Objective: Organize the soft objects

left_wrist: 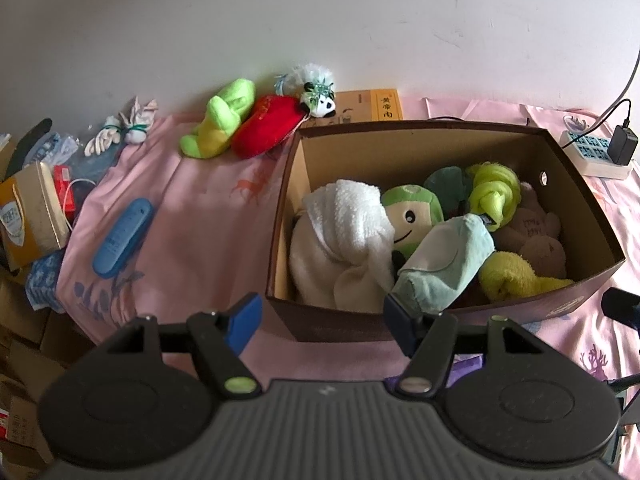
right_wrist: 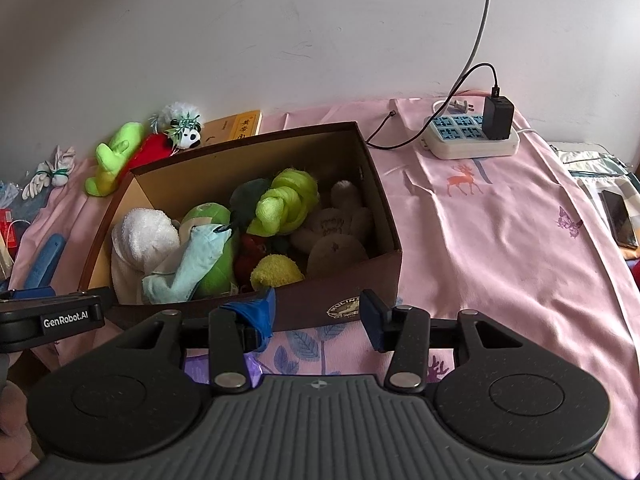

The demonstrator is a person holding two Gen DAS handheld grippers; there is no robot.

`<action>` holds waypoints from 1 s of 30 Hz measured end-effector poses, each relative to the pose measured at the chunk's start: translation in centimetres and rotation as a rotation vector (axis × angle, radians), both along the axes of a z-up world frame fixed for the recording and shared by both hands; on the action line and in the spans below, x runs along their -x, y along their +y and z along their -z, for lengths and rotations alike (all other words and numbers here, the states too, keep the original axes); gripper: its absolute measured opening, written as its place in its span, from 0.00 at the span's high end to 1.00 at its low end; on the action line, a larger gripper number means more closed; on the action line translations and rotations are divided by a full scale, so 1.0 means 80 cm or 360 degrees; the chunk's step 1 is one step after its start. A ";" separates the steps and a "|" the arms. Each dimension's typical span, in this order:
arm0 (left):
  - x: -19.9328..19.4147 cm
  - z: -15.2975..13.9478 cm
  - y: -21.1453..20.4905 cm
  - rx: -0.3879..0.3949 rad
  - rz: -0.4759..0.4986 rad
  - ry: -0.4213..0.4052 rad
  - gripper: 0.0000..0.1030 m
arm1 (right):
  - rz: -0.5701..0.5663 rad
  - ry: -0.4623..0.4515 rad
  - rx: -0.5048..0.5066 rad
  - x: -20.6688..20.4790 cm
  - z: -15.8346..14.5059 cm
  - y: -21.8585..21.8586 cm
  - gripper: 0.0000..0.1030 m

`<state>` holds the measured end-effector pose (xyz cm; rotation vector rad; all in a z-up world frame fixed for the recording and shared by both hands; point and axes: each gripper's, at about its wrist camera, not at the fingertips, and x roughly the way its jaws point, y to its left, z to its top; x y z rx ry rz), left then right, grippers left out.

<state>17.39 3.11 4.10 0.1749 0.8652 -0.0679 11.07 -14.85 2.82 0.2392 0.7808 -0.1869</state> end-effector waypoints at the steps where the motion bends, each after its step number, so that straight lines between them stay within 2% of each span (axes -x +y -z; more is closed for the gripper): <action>1: 0.000 0.000 0.000 0.0000 -0.0001 0.0001 0.36 | 0.0000 0.0001 0.0001 0.000 0.000 0.000 0.70; 30: -0.008 0.019 -0.008 -0.0002 0.0000 0.0038 0.36 | -0.0043 -0.0028 -0.0014 -0.008 0.006 -0.001 0.69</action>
